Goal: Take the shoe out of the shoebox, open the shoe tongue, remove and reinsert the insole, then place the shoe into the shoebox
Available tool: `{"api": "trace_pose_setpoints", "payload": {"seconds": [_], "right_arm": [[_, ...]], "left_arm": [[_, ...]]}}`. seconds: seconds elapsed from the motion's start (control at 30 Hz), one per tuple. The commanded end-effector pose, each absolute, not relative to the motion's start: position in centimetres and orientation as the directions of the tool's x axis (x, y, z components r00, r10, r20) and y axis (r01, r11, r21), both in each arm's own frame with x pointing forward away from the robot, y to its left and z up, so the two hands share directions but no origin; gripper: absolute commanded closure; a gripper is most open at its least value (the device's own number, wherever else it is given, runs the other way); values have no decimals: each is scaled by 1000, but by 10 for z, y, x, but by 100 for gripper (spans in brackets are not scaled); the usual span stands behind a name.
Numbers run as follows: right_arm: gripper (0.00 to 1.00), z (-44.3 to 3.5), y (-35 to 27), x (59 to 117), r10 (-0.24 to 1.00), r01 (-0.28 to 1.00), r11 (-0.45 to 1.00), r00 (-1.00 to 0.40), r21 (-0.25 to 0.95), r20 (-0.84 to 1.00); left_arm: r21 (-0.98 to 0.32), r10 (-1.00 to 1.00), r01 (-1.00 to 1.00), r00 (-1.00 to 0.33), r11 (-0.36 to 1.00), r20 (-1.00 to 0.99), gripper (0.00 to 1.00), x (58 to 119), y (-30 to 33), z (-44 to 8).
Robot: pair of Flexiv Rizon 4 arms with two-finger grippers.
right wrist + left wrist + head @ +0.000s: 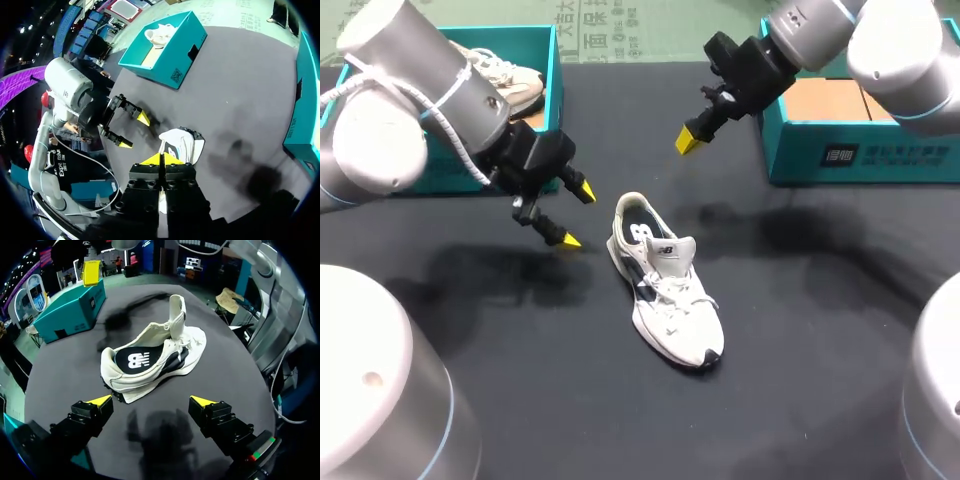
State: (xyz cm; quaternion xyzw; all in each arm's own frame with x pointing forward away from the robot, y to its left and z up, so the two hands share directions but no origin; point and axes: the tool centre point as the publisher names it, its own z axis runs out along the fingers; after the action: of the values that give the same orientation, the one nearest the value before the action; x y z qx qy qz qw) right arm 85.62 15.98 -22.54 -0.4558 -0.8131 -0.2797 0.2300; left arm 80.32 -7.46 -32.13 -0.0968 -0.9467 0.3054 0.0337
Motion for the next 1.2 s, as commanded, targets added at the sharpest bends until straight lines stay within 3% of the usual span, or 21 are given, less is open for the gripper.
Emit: {"api": "trace_pose_setpoints", "payload": {"seconds": [0.03, 0.5, 1.2], "right_arm": [[100, -221, 160, 853, 693, 872, 427, -486, 240, 533], [100, -221, 163, 853, 699, 873, 426, -485, 238, 525], [100, -234, 199, 799, 882, 898, 403, -433, 177, 186]], "left_arm": [[-541, 265, 235, -964, 808, -23, 0, 801, -46, -296], [-509, 277, 259, -960, 821, -41, 0, 804, -38, -294], [-477, 240, 213, -971, 853, -4, 0, 834, 62, -275]]}}
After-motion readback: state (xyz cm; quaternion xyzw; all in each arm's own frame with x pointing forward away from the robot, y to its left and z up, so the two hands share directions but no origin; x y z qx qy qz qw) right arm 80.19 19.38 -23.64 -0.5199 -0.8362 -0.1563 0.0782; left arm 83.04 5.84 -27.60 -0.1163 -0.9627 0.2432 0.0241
